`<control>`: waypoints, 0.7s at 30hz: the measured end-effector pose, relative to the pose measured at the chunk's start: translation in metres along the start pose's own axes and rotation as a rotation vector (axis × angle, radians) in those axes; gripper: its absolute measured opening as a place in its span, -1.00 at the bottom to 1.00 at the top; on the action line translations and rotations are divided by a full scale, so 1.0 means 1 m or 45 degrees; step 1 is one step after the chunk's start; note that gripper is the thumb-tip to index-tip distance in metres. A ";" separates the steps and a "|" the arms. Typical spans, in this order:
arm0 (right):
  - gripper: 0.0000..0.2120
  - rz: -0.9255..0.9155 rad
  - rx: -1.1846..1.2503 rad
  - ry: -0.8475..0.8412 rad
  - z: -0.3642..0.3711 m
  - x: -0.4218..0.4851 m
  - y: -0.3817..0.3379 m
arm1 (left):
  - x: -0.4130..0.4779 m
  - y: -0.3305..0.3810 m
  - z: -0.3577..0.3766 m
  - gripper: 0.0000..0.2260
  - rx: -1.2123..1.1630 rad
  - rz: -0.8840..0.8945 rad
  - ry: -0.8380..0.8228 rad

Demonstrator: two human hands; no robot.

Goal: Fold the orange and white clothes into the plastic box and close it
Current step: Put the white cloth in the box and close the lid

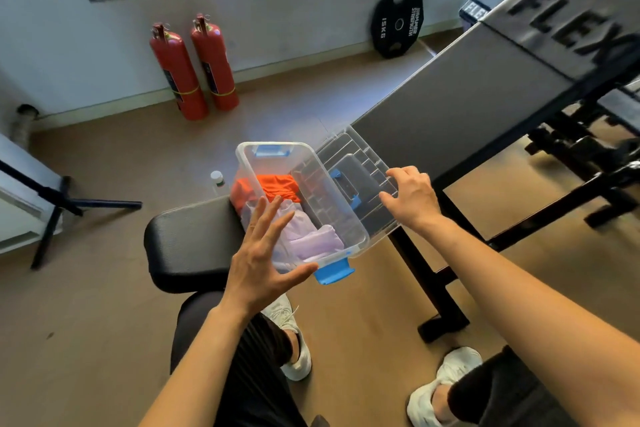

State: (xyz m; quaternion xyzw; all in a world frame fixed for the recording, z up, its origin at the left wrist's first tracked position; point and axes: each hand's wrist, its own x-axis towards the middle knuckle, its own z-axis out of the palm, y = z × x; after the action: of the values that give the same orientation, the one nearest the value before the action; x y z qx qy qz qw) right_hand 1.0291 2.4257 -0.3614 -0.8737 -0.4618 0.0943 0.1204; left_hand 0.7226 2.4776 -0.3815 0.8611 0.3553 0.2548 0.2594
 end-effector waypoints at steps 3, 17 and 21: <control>-0.46 0.040 0.016 -0.074 0.001 0.004 0.005 | -0.001 0.000 0.004 -0.14 -0.103 -0.006 0.065; -0.76 0.390 1.149 -0.368 -0.020 0.007 -0.010 | 0.012 -0.006 0.007 0.05 -0.279 -0.217 -0.007; -0.74 0.399 1.257 -0.377 -0.025 -0.007 -0.007 | 0.009 -0.006 0.001 0.08 -0.318 -0.256 -0.055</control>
State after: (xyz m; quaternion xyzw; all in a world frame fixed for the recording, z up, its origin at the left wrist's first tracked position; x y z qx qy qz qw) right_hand 1.0270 2.4209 -0.3351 -0.7489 -0.2389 0.4393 0.4349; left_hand 0.7263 2.4879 -0.3832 0.7876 0.3995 0.2511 0.3963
